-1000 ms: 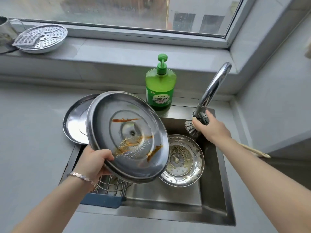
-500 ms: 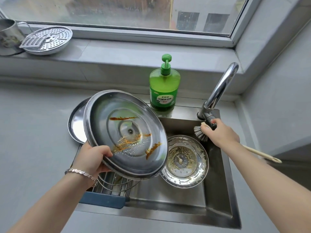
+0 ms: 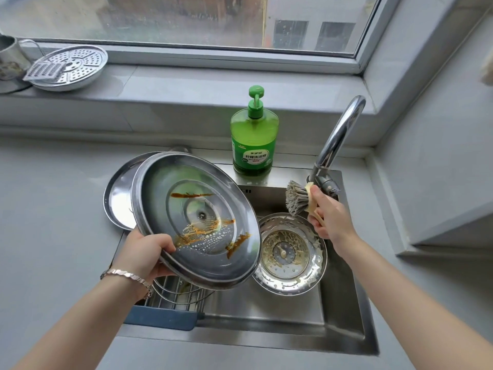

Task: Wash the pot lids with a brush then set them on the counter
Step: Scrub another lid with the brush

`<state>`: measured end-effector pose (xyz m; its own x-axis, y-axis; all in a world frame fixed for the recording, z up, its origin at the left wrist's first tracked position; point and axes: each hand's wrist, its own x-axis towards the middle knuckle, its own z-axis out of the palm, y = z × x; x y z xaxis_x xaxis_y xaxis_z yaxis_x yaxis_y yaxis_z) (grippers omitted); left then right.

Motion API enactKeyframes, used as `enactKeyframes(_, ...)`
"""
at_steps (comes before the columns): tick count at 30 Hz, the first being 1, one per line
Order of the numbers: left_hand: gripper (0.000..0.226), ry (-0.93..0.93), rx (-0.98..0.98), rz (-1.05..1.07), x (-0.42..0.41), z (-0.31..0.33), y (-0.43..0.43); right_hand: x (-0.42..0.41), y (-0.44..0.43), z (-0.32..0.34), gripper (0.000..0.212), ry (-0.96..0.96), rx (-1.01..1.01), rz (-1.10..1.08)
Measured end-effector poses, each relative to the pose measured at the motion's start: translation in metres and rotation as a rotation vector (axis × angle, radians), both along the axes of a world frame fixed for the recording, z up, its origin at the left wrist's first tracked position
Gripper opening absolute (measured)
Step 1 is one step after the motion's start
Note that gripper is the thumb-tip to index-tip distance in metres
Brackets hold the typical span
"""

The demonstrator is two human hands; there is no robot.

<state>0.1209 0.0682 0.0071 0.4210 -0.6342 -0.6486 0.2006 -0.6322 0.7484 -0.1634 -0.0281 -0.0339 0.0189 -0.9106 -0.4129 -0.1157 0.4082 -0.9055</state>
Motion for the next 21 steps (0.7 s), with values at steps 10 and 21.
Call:
enactKeyframes(10, 0.026, -0.011, 0.029, -0.012, -0.003, 0.002, 0.005, -0.002, 0.004, 0.004, 0.037, -0.079, 0.087, -0.132)
enactKeyframes(21, 0.028, 0.008, 0.025, 0.0, -0.012, 0.005, 0.001, -0.002, -0.004, 0.009, 0.037, -0.124, 0.056, -0.128)
